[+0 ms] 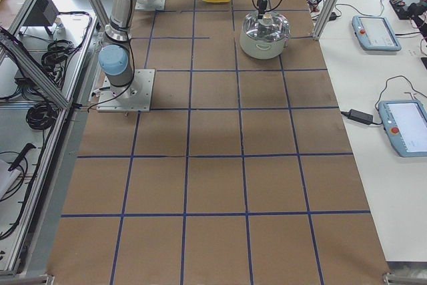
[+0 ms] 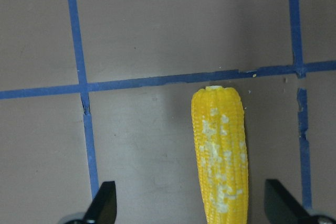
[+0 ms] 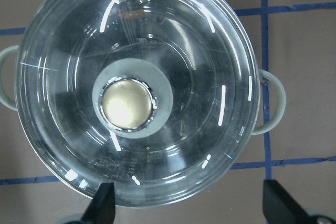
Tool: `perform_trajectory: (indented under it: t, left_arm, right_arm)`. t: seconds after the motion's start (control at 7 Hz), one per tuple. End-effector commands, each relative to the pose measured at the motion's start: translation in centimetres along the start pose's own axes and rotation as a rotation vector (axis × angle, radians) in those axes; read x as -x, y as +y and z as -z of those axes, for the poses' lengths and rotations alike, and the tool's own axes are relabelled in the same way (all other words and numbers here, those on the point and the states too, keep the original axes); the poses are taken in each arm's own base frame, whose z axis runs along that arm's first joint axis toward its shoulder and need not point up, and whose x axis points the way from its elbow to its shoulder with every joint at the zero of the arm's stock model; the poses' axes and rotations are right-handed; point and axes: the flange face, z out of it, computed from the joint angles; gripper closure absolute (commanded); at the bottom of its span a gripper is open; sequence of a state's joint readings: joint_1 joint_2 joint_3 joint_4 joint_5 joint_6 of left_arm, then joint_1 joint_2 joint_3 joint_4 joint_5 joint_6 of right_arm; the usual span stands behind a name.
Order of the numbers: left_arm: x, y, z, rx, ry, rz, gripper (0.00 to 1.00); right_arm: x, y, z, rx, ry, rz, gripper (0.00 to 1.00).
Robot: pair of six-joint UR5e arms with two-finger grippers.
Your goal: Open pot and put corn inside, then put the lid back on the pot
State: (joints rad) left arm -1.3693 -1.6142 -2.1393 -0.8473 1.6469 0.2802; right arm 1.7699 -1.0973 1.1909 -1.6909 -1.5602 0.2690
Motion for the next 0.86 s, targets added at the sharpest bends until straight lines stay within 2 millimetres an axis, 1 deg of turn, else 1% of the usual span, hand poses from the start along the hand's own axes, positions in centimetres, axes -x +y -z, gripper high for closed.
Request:
perform_trajectory:
  t: [0.0,0.14,0.29,0.43,0.57,0.71]
  left_arm:
    - [-1.4,1.7,-2.0,-0.031,0.003,0.027,0.08]
    - [-2.0,2.7,-3.1,-0.058,0.024,0.03,0.07]
    - [-2.6,3.8,-4.6,-0.136,0.039,0.036,0.04]
    - [-2.5,4.2,-5.4,-0.147,0.036,0.036,0.03]
    - [-2.3,3.9,-6.2,-0.131,0.038,0.039,0.03]
    - [-2.3,3.8,-6.9,-0.125,0.04,0.039,0.03]
  right_arm:
    - [1.5,-1.3,-2.4,-0.023,-0.006,-0.014,0.01]
    - [1.9,-1.5,-3.2,-0.026,-0.007,-0.045,0.01]
    - [2.9,-1.5,-4.1,-0.028,-0.009,-0.045,0.01]
    - [3.8,-1.4,-4.9,-0.025,-0.009,-0.033,0.02]
    - [4.1,-2.0,-6.8,-0.015,-0.002,-0.03,0.04]
    - [3.8,-2.3,-7.1,-0.042,0.048,-0.026,0.09]
